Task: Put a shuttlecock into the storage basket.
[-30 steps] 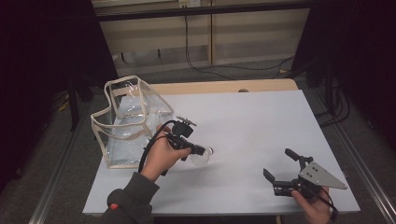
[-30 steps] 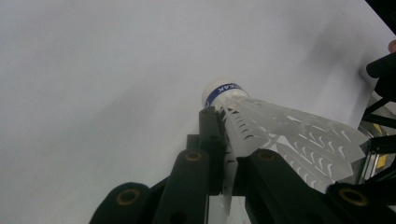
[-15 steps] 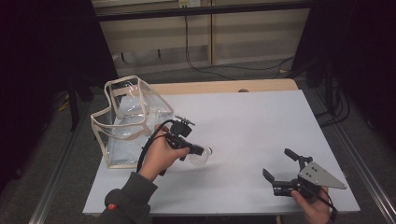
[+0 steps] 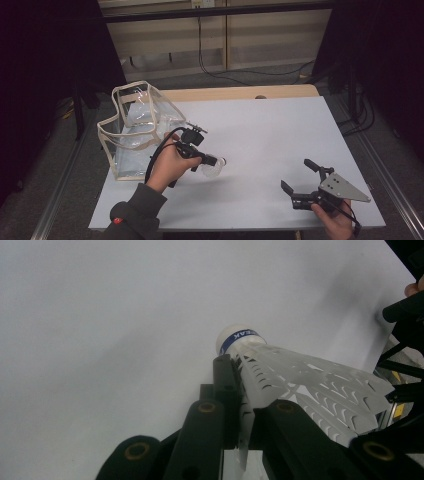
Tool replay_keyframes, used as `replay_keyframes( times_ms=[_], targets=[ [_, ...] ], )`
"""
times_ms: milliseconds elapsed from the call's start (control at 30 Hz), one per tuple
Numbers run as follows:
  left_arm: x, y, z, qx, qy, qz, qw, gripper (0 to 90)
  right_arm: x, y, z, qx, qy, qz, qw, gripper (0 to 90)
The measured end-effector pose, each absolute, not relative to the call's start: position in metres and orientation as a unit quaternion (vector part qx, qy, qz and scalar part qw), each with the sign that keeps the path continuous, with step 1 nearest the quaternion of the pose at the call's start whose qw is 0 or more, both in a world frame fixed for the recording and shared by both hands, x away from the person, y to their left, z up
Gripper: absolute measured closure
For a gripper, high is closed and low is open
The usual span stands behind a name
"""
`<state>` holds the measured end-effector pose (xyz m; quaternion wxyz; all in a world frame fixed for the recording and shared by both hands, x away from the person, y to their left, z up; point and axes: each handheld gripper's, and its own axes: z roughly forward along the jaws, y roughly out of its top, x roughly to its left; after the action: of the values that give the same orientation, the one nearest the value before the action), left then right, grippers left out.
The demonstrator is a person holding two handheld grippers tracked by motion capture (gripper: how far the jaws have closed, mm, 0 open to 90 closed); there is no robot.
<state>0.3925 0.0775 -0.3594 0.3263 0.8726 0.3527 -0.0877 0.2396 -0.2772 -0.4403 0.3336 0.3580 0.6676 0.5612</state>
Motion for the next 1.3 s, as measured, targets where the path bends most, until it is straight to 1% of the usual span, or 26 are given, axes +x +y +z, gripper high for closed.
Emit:
replay_keyframes(
  times_ms=[267,833,1300],
  targets=[
    [0.393,0.077,-0.357,0.875,0.349,-0.088,0.323,89.0,0.24,-0.278,-0.44,0.359,0.667,0.561,0.334,1.3],
    [0.399,0.08,-0.335,0.872,0.354,-0.097,0.323,88.9,0.239,-0.279,-0.44,0.361,0.666,0.561,0.334,1.3],
    [0.403,0.081,-0.329,0.872,0.354,-0.096,0.323,89.0,0.24,-0.278,-0.44,0.36,0.666,0.561,0.334,1.3]
  ],
)
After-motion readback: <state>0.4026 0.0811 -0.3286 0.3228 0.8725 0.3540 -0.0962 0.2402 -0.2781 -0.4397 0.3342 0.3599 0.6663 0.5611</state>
